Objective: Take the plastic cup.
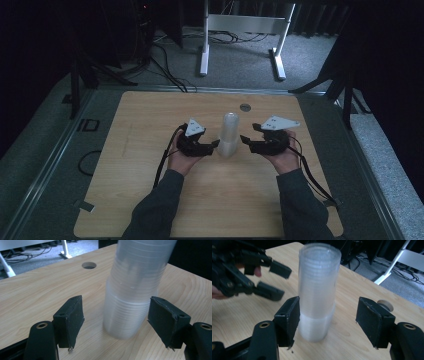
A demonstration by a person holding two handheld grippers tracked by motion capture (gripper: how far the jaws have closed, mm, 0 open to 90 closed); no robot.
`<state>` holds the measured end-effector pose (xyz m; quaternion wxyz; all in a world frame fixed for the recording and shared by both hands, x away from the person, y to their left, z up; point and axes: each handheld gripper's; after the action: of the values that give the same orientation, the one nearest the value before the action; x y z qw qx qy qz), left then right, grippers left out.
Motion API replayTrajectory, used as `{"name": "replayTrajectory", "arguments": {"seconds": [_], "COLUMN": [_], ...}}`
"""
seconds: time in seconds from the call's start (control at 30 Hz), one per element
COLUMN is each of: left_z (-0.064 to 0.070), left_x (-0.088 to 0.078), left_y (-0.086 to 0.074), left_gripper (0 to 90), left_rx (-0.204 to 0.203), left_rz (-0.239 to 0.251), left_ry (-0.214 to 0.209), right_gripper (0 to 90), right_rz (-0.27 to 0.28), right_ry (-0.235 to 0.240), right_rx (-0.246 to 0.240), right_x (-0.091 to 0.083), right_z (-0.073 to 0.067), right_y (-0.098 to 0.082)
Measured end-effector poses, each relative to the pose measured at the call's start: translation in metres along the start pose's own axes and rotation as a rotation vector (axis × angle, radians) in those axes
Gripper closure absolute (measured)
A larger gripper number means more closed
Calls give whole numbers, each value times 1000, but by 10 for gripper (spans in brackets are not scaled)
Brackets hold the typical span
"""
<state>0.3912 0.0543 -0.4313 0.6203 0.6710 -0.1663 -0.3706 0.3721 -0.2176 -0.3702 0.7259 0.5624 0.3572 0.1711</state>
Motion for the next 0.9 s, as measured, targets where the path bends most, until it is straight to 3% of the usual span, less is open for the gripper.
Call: {"name": "replayTrajectory", "arguments": {"seconds": [0.47,0.9], "left_z": [13,16], "left_x": [26,43], "left_y": [-7,-14], "left_gripper": [248,211], "left_rx": [5,-5], "left_rz": [-29,-34], "left_ry": [-17,-25], "right_gripper": [304,226], "right_rz": [20,15], "right_ry": [6,48], "right_rx": [-21,-18], "right_x": [5,22], "right_z": [0,-2], "right_y": [17,29]}}
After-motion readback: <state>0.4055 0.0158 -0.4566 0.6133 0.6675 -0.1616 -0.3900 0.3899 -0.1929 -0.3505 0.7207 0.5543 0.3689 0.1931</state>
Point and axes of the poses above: each handheld gripper's, and its own axes: x roughly forward along the jaws, y roughly out of its top, z roughly to its right, and after that the axes turned 10 degrees about z, right-handed
